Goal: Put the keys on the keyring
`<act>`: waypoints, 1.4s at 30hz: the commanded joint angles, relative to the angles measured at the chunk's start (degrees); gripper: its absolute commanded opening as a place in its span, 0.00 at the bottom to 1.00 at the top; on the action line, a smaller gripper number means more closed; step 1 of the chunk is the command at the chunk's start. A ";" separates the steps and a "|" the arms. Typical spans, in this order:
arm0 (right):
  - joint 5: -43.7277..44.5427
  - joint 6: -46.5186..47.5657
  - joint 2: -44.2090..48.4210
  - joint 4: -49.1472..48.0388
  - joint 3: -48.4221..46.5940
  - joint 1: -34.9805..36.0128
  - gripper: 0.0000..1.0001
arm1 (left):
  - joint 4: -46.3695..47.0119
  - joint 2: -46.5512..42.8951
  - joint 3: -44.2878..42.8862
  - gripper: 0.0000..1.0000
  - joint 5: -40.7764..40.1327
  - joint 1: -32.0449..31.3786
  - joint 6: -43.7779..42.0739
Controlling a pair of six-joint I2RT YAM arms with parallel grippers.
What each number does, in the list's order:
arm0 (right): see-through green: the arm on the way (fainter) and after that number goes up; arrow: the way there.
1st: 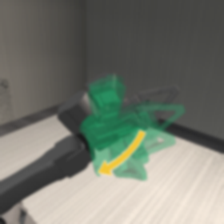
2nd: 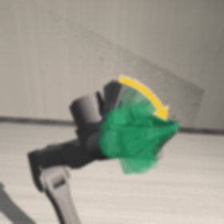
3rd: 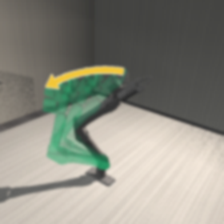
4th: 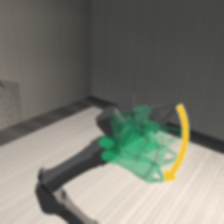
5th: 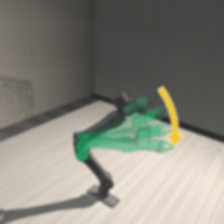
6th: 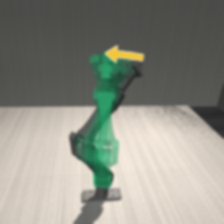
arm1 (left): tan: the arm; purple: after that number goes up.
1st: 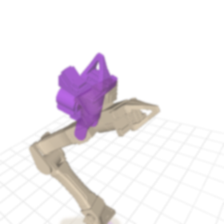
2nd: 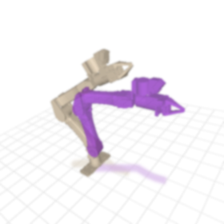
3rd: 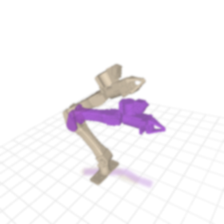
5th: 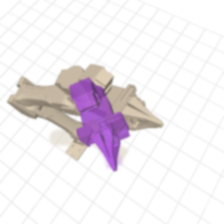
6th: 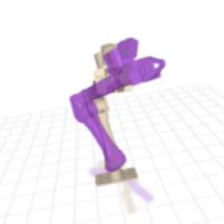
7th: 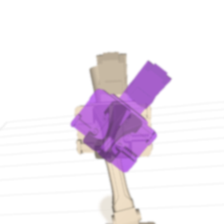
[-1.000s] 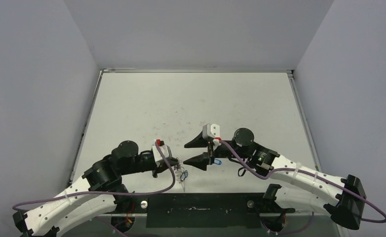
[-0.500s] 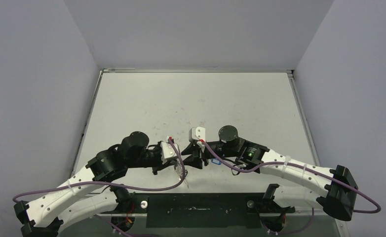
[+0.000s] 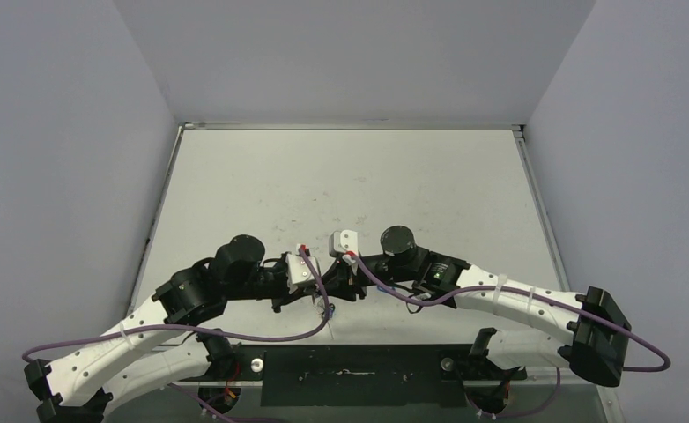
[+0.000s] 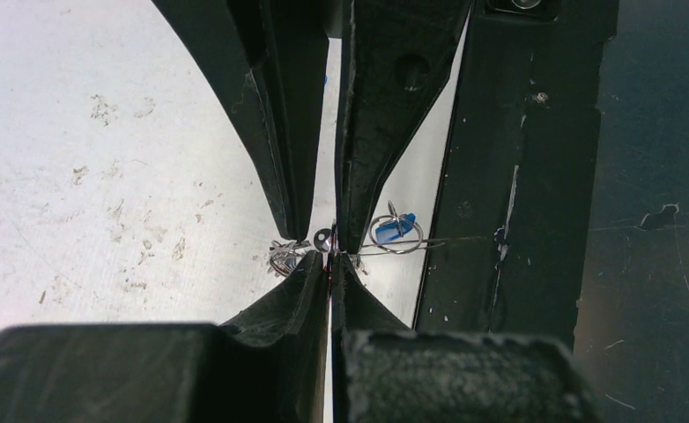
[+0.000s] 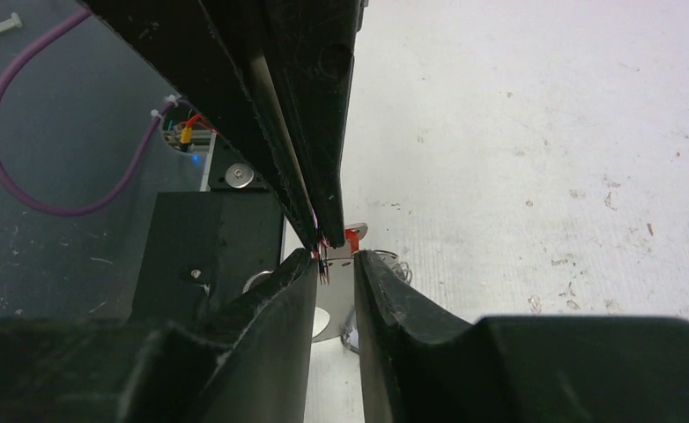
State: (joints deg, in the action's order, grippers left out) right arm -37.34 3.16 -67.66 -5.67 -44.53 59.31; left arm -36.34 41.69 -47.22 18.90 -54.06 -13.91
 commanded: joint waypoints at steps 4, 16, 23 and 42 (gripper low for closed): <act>-2.26 -1.22 -1.19 -5.64 -1.77 0.53 0.15 | 4.81 -1.07 -0.35 0.00 2.19 -0.08 1.10; -2.14 -1.93 1.47 -9.30 1.43 0.37 0.00 | 6.28 -5.78 2.42 0.19 -1.25 -0.08 3.11; -2.61 -6.38 4.99 -18.07 5.83 0.24 0.00 | 16.19 -16.11 10.74 0.35 -3.80 -0.03 6.70; -2.81 -11.68 6.12 -26.31 7.27 0.24 0.00 | 19.72 -18.82 15.65 0.00 -0.30 -0.02 7.71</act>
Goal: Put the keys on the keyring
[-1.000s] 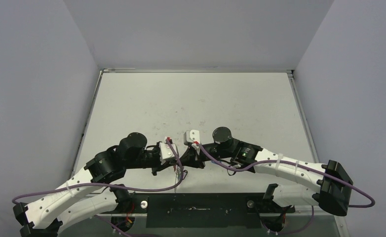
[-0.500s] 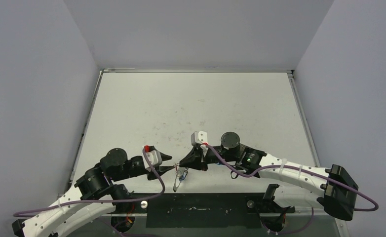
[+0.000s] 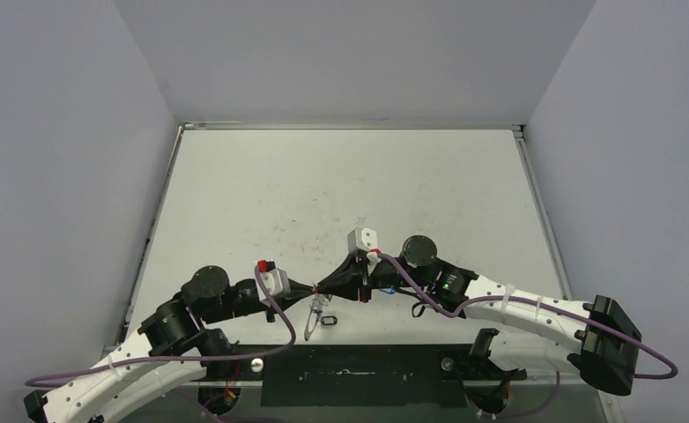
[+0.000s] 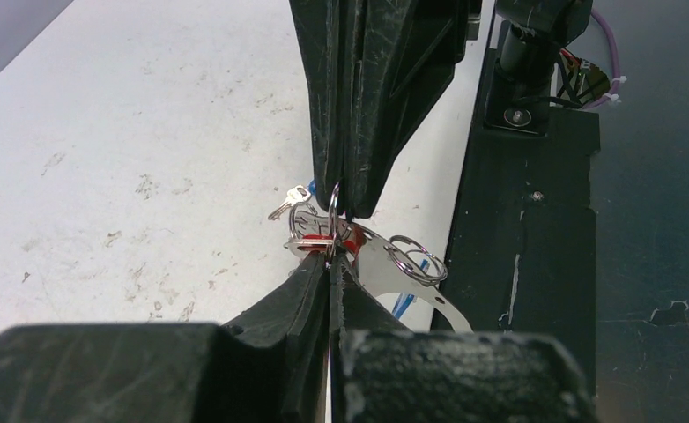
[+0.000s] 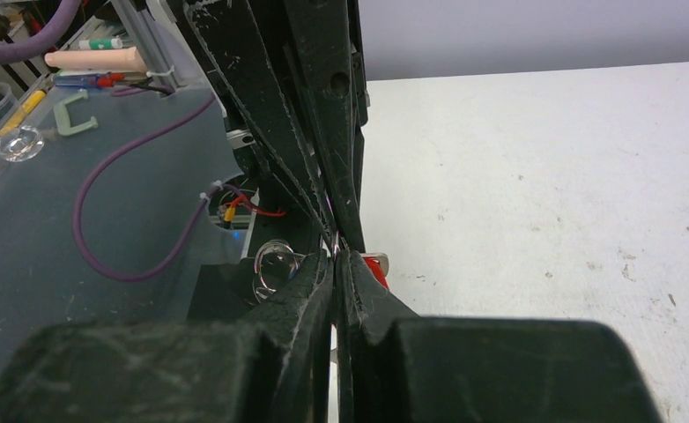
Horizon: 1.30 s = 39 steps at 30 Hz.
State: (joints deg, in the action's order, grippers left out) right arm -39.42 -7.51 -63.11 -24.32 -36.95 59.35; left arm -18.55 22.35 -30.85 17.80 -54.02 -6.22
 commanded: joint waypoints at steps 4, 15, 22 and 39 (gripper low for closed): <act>0.21 -1.71 2.22 -8.83 -0.08 0.15 0.00 | 0.66 0.72 -0.61 0.00 0.35 -0.03 -0.43; 1.09 -1.26 2.43 -7.86 -0.06 0.06 0.00 | -2.19 -0.06 -2.43 0.04 -2.10 -0.06 -1.00; 1.19 -1.12 2.47 -7.33 -0.14 0.14 0.00 | 2.56 -4.63 -2.14 0.29 -1.66 -0.03 0.31; 1.27 -1.01 2.73 -6.40 -0.49 0.09 0.00 | 3.01 -2.61 -2.63 0.00 0.64 -0.03 -1.12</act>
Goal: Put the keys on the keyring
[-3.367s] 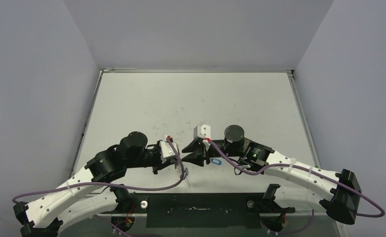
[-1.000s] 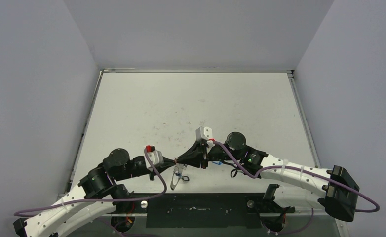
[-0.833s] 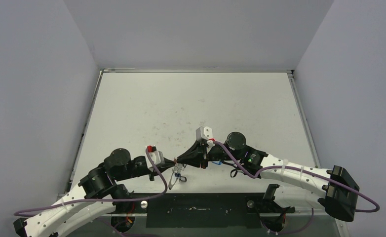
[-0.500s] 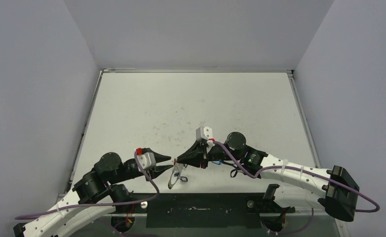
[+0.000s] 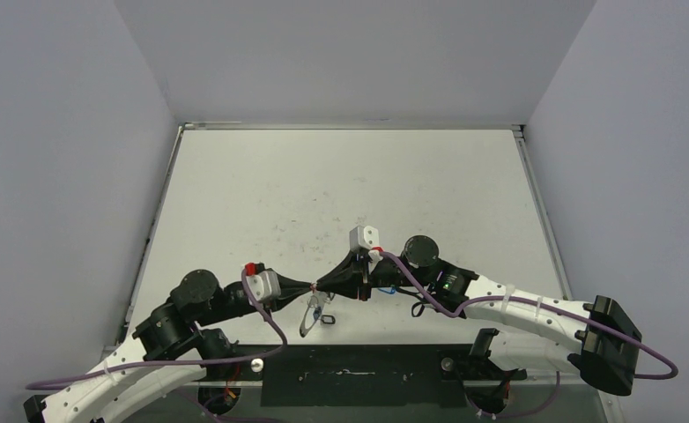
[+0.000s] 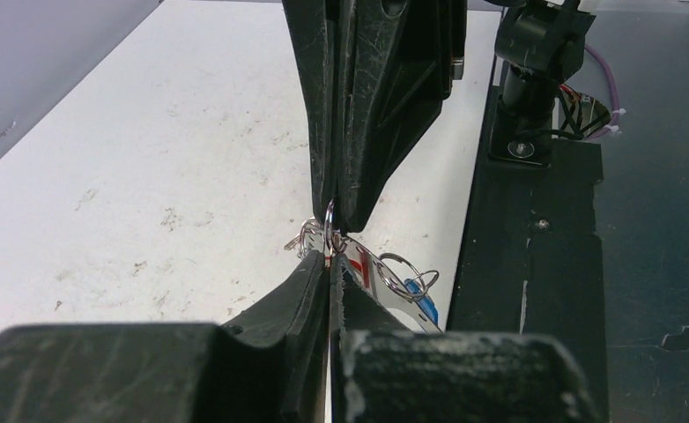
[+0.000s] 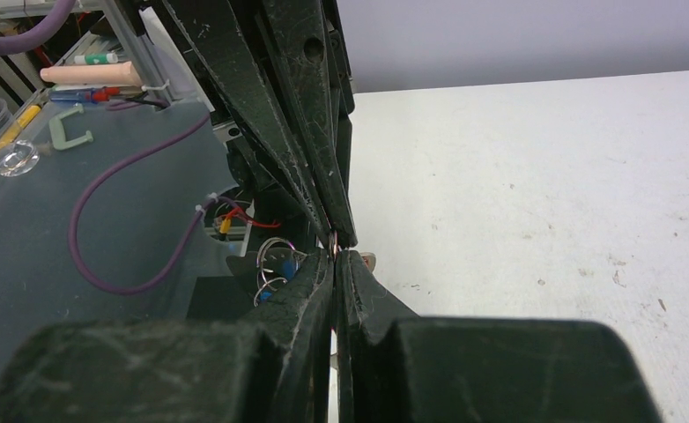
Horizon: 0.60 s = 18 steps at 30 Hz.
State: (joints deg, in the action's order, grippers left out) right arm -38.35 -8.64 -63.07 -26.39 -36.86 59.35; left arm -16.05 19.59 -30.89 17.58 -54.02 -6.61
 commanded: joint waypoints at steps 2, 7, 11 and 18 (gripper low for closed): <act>0.24 0.12 2.77 -4.44 -0.62 0.08 0.00 | -0.87 -0.27 -2.55 0.00 0.79 -0.03 -0.92; 0.05 -0.37 2.71 -5.43 -0.84 0.17 0.00 | -3.75 -0.81 -2.05 0.00 0.04 -0.03 -1.40; 0.05 -0.58 2.80 -5.73 -0.97 0.15 0.00 | -5.44 0.80 -1.93 0.00 -0.07 -0.12 -1.63; -0.32 -1.13 1.92 -6.42 -0.94 0.24 0.00 | 0.26 5.33 -1.57 0.00 2.15 -0.08 -1.46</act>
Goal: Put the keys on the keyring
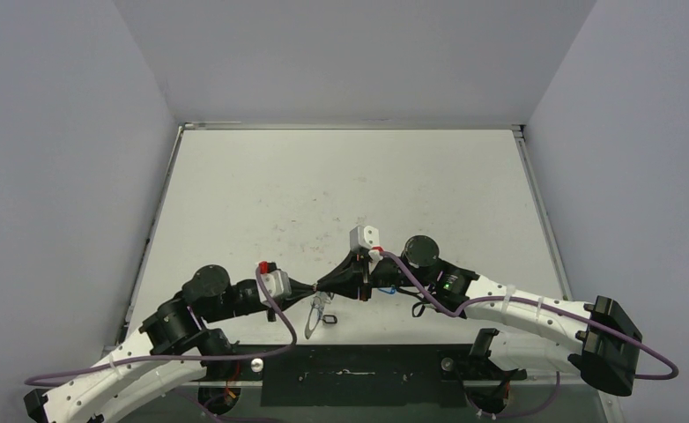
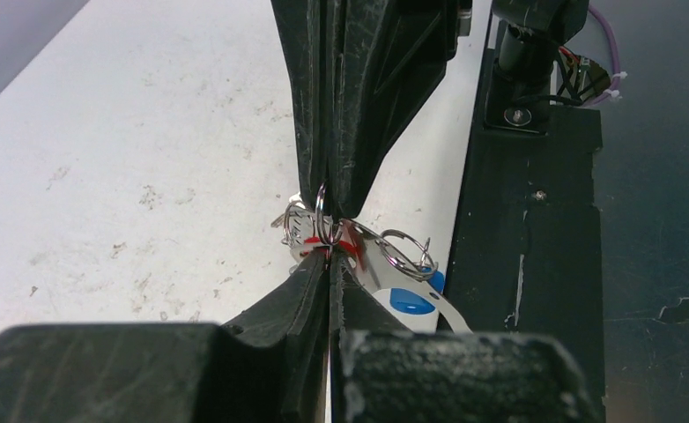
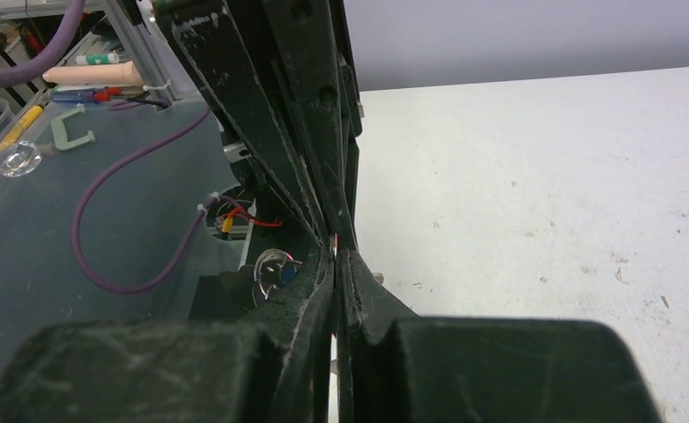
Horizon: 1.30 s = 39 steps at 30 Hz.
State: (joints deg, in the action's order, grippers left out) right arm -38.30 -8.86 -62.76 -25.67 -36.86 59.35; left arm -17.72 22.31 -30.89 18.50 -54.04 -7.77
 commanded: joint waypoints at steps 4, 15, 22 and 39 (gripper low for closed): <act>0.00 -0.73 1.59 -7.29 -0.42 0.24 0.00 | 4.50 3.99 -1.88 0.00 2.58 -0.15 0.35; 0.26 -0.19 2.24 -6.56 0.21 0.24 0.00 | 2.72 -7.44 -0.73 0.23 -3.66 -0.09 2.19; -0.62 -0.65 1.59 -7.38 -0.14 0.24 0.00 | 9.29 -8.90 1.12 0.31 -2.99 -0.02 5.22; -0.90 -0.76 1.33 -6.88 -0.23 0.24 0.00 | 11.80 -0.48 0.44 0.24 1.71 -0.06 5.76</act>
State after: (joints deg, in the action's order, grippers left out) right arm -38.37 -9.74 -62.50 -27.00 -36.51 59.35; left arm -11.25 21.43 -29.89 18.33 -54.04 -3.11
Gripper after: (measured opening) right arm 0.034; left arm 0.278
